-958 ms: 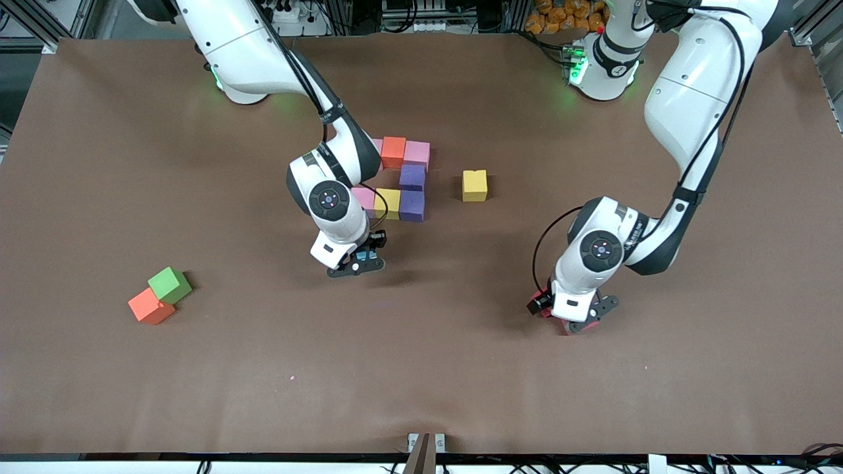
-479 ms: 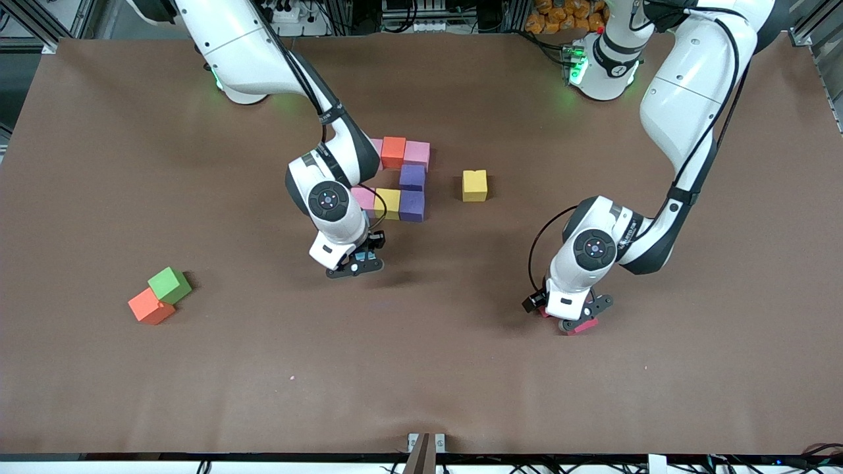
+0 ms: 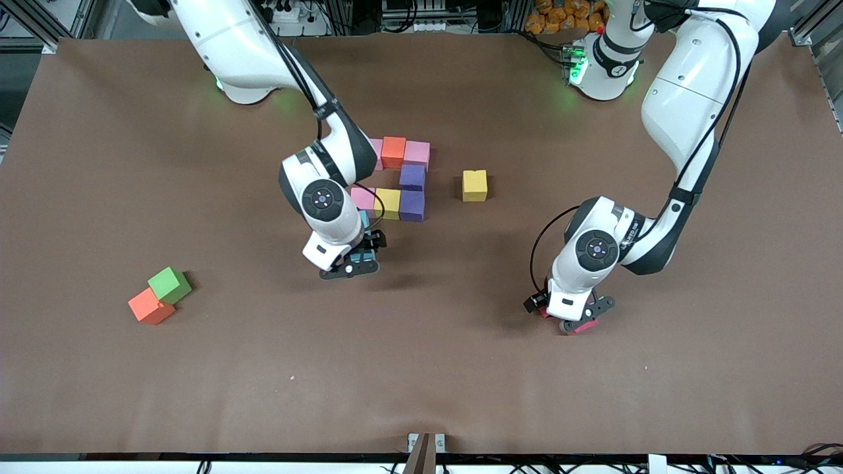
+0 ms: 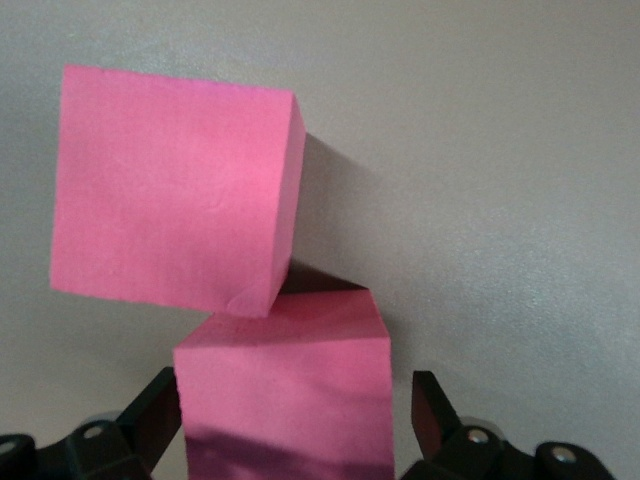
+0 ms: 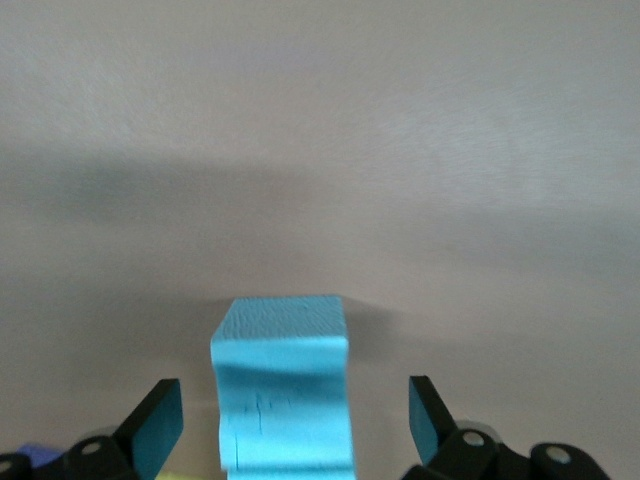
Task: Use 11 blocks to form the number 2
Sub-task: 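Withdraw the right gripper from the cyan cubes while the left gripper lifts red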
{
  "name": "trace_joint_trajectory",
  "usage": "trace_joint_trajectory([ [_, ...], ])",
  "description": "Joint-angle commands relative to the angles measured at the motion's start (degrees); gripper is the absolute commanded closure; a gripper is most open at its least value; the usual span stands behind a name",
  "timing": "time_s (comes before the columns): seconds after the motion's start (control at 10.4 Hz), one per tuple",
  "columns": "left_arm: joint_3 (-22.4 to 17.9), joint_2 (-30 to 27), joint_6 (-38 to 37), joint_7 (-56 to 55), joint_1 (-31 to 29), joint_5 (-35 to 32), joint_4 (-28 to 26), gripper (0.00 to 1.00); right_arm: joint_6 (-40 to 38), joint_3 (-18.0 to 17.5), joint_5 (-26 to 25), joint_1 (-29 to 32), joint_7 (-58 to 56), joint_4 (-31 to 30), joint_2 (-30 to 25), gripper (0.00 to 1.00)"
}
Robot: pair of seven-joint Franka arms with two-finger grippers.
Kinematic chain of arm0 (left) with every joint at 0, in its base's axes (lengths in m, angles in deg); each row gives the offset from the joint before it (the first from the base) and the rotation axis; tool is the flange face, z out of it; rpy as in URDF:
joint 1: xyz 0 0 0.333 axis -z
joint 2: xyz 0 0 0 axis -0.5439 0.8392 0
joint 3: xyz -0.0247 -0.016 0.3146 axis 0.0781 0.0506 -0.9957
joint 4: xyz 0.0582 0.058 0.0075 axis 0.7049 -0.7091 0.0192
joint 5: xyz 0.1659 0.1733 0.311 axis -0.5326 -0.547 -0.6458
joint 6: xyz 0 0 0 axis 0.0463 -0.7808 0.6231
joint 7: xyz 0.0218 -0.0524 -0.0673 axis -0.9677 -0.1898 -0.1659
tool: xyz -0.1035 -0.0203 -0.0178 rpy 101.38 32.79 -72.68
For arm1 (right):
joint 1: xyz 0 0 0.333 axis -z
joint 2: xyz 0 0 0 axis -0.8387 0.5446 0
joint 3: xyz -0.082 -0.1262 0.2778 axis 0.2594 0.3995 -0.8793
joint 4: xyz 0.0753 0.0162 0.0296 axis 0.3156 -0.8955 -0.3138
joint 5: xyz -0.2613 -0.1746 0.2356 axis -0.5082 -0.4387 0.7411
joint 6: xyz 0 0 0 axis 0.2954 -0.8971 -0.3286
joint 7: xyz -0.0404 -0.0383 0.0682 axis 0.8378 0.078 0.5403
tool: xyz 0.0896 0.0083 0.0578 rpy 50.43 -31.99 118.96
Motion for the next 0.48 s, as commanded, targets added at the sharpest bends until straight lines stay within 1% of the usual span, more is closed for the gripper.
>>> trace_joint_trajectory([
  [0.0,0.3,0.0,-0.2,0.7,-0.6,-0.3,1.4,0.65,-7.0,1.2,-1.1,2.9,-7.8,-0.2,-8.4,0.00],
  [0.1,0.3,-0.1,-0.2,0.3,-0.5,0.2,2.1,0.66,-9.9,1.5,-1.1,5.9,-15.2,-0.2,-10.1,0.00],
  [0.19,0.3,-0.6,-0.3,0.2,-0.5,1.7,2.3,0.67,-11.0,2.1,-1.2,8.8,-21.0,-0.5,-10.9,0.00],
  [0.38,0.4,-0.7,-1.3,-1.8,0.3,4.3,3.7,0.68,-10.8,2.4,-1.2,15.8,-34.8,-2.7,-12.4,0.00],
])
